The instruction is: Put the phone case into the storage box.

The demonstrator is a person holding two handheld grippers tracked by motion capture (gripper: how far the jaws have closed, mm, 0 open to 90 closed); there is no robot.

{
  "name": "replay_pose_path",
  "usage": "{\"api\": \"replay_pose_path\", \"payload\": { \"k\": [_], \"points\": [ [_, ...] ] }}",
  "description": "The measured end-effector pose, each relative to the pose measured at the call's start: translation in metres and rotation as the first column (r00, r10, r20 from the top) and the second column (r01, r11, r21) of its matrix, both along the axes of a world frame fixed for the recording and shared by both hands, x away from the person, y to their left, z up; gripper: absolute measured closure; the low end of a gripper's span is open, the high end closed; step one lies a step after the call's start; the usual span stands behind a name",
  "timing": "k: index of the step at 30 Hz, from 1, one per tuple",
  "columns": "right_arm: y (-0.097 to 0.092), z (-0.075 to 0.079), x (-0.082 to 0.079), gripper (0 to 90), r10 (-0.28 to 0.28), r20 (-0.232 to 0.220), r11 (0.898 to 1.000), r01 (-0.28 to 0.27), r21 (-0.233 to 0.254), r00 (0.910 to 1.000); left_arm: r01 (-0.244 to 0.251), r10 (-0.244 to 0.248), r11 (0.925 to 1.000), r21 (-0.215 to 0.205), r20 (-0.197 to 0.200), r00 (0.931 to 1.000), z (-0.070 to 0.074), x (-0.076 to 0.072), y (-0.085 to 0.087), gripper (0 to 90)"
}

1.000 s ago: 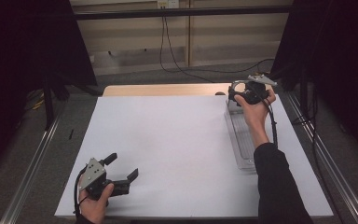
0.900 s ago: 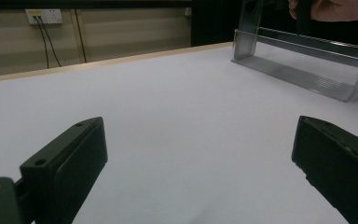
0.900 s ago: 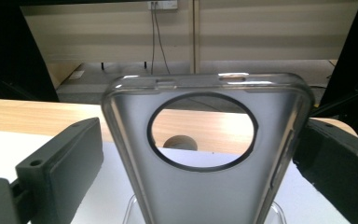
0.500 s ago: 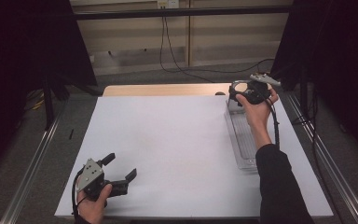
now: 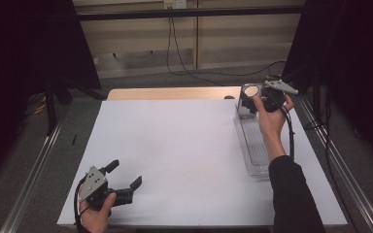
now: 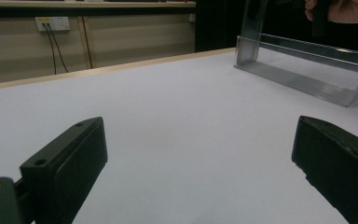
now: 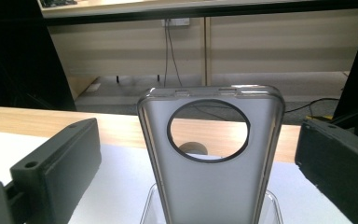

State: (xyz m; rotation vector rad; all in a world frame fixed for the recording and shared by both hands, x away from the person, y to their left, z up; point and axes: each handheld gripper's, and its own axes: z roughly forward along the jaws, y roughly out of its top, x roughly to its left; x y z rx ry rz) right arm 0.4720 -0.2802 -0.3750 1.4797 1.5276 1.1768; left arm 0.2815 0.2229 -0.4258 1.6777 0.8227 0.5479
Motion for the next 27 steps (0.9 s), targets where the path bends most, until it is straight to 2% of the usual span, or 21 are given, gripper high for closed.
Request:
{"api": "replay_pose_path", "payload": {
  "k": [6,12,22,25,27],
  "points": [
    [-0.005,-0.001,-0.005,0.8,-0.013,0.009,1.0,0.013,0.006,0.9999,0.0,0.0,1.0,-0.006,0.004,1.0,0.0,0.001,0.0,3.4],
    [-0.008,0.0,-0.013,0.6,0.0,0.015,1.0,0.0,0.011,0.9999,-0.004,0.004,1.0,-0.006,0.005,1.0,0.0,0.0,0.0,3.4],
    [-0.013,0.002,-0.028,0.3,0.044,0.037,0.999,-0.044,-0.015,0.9983,-0.005,0.005,1.0,-0.004,0.007,1.0,0.001,0.0,0.0,3.4],
    [-0.014,-0.001,-0.033,0.9,0.088,0.05,0.996,-0.087,-0.013,0.9949,-0.007,0.007,1.0,-0.006,0.007,0.9999,0.001,0.0,0.0,3.4],
    [-0.014,-0.002,-0.035,0.0,0.076,0.048,0.997,-0.074,-0.029,0.996,-0.006,0.006,1.0,-0.006,0.007,1.0,0.001,0.0,0.0,3.4]
  ]
}}
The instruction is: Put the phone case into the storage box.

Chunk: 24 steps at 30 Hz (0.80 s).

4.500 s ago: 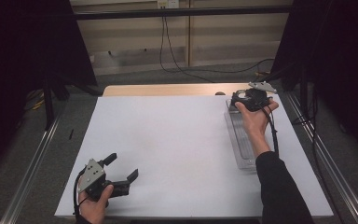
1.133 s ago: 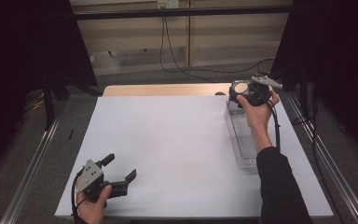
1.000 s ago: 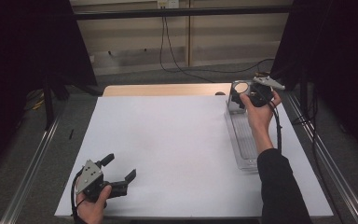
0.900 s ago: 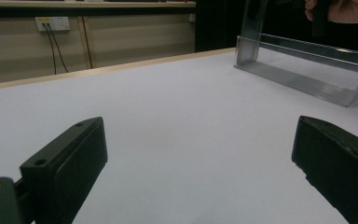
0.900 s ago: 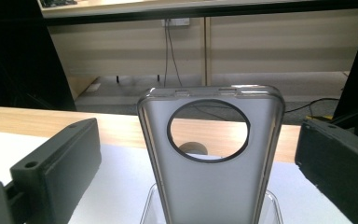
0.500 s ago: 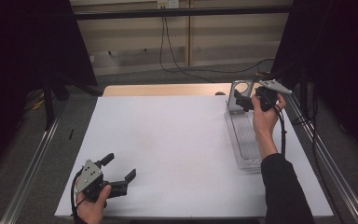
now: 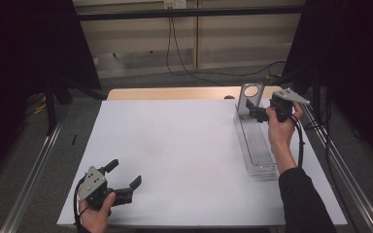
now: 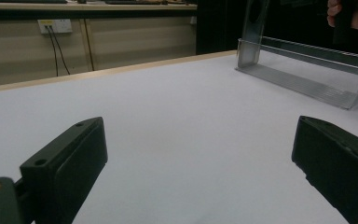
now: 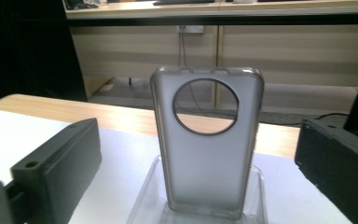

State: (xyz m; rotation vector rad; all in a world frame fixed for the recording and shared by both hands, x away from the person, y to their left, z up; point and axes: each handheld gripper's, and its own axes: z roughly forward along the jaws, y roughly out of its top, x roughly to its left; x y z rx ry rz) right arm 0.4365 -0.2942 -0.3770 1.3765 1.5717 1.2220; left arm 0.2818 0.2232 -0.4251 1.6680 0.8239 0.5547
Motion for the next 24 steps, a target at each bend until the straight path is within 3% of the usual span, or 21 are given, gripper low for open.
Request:
{"api": "replay_pose_path", "payload": {
  "k": [10,20,24],
  "points": [
    [-0.002,0.001,-0.014,0.0,0.065,0.02,0.997,-0.064,-0.031,0.9977,0.013,-0.013,0.9999,-0.004,0.011,0.9999,0.001,0.0,0.0,3.0],
    [-0.001,-0.013,-0.029,0.0,0.101,0.029,0.995,-0.101,0.002,0.9945,0.01,-0.01,0.9999,0.004,0.002,0.9999,0.0,0.0,0.0,3.0],
    [0.0,-0.009,-0.036,0.0,0.112,0.034,0.994,-0.111,-0.015,0.9932,0.005,-0.005,1.0,0.005,0.004,1.0,0.0,0.0,0.0,3.1]
  ]
}}
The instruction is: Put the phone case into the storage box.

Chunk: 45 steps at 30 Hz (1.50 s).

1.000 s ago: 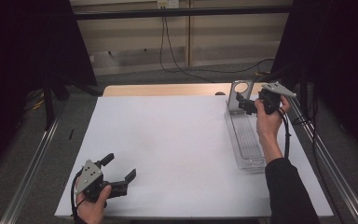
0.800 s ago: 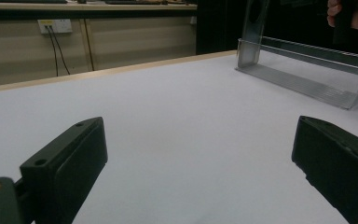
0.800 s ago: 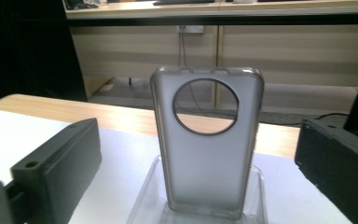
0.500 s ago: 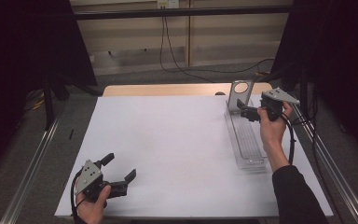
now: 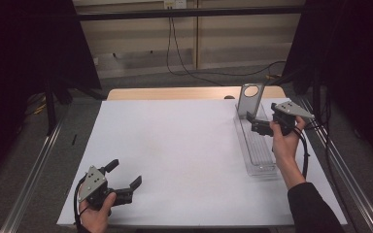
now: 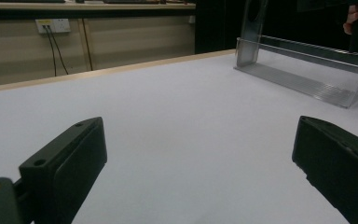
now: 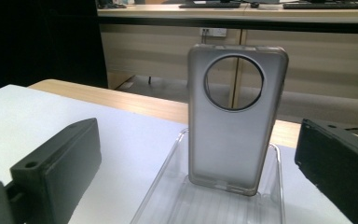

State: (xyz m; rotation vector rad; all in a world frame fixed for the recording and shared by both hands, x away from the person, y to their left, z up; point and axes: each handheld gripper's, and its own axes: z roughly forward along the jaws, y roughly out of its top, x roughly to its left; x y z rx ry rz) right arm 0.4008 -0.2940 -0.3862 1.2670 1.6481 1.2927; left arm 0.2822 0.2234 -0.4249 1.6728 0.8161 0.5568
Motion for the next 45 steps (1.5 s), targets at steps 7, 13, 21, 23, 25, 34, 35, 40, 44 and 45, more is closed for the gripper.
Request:
{"api": "replay_pose_path", "payload": {
  "k": [7,13,21,23,25,34,35,40,44,45],
  "points": [
    [0.001,0.006,-0.014,0.3,0.044,0.022,0.999,-0.043,-0.031,0.9988,0.0,0.0,1.0,0.002,0.002,1.0,0.0,0.0,0.0,3.1],
    [-0.002,0.004,-0.028,0.0,0.031,0.028,0.999,-0.031,-0.03,0.9991,-0.009,0.009,1.0,0.002,0.0,1.0,0.001,0.0,0.0,3.5],
    [-0.002,0.004,-0.052,0.0,0.045,0.067,0.999,-0.044,-0.012,0.9967,-0.006,0.006,1.0,0.0,-0.001,1.0,0.0,0.0,0.0,3.4],
    [-0.002,0.005,-0.056,0.0,0.053,0.077,0.999,-0.053,-0.001,0.9957,-0.005,0.005,1.0,0.007,0.003,1.0,0.001,-0.001,0.0,3.4],
    [-0.002,0.005,-0.06,0.0,0.055,0.08,0.998,-0.056,0.005,0.9953,-0.005,0.005,1.0,0.002,0.005,1.0,0.001,-0.001,0.0,3.4],
    [-0.008,-0.004,-0.074,0.0,0.039,0.058,0.999,-0.04,0.012,0.9976,-0.003,0.003,1.0,0.002,0.006,1.0,0.001,-0.001,0.0,3.4],
    [-0.009,-0.004,-0.075,0.0,0.04,0.057,0.999,-0.041,0.014,0.9976,-0.004,0.004,1.0,-0.002,0.007,1.0,0.001,-0.001,0.0,3.4],
    [-0.013,-0.008,-0.082,0.0,0.029,0.047,1.0,-0.029,0.0,0.9985,-0.009,0.009,0.9999,0.007,0.003,1.0,0.001,-0.001,0.001,3.4],
    [-0.014,-0.01,-0.088,0.0,0.021,0.046,1.0,-0.022,0.009,0.9987,-0.01,0.01,1.0,0.0,0.004,0.9999,0.001,-0.001,0.001,3.4],
    [-0.015,-0.011,-0.089,0.0,0.022,0.044,1.0,-0.022,0.006,0.9988,-0.011,0.011,0.9999,0.001,0.004,0.9999,0.001,-0.001,0.001,3.4]
  ]
}}
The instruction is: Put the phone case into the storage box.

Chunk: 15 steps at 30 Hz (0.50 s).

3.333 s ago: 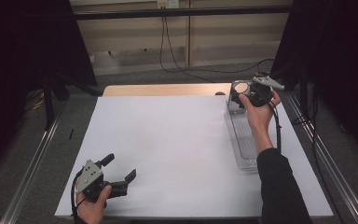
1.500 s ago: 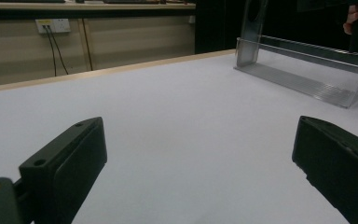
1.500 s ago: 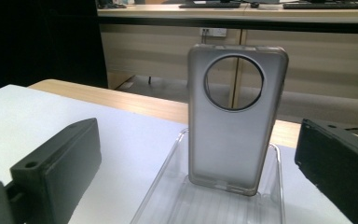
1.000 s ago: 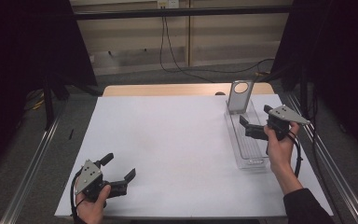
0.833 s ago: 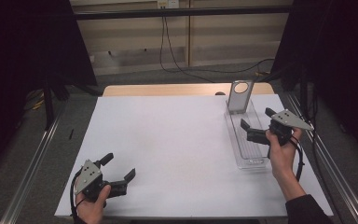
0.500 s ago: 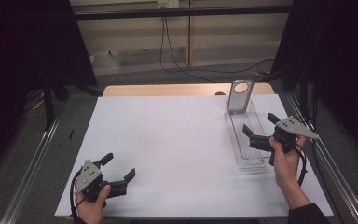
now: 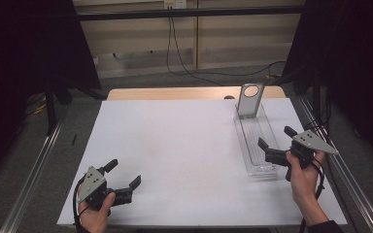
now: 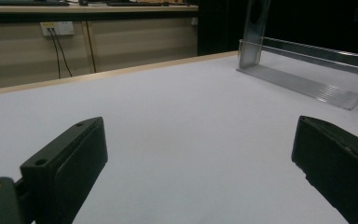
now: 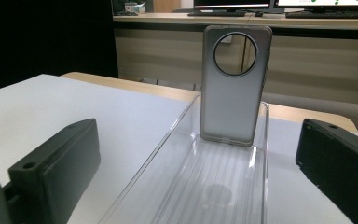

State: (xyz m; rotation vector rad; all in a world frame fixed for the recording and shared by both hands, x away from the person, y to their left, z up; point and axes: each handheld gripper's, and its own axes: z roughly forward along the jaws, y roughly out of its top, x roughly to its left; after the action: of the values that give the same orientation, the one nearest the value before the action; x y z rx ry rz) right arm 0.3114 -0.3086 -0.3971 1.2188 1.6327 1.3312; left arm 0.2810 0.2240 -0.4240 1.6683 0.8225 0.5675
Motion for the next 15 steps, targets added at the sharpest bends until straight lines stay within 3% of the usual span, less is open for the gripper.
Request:
{"api": "replay_pose_path", "payload": {
  "k": [15],
  "points": [
    [-0.001,-0.013,-0.025,0.1,-0.009,-0.007,1.0,0.009,-0.004,0.9999,-0.001,0.001,1.0,-0.005,0.003,1.0,0.0,-0.001,-0.001,3.4]
  ]
}}
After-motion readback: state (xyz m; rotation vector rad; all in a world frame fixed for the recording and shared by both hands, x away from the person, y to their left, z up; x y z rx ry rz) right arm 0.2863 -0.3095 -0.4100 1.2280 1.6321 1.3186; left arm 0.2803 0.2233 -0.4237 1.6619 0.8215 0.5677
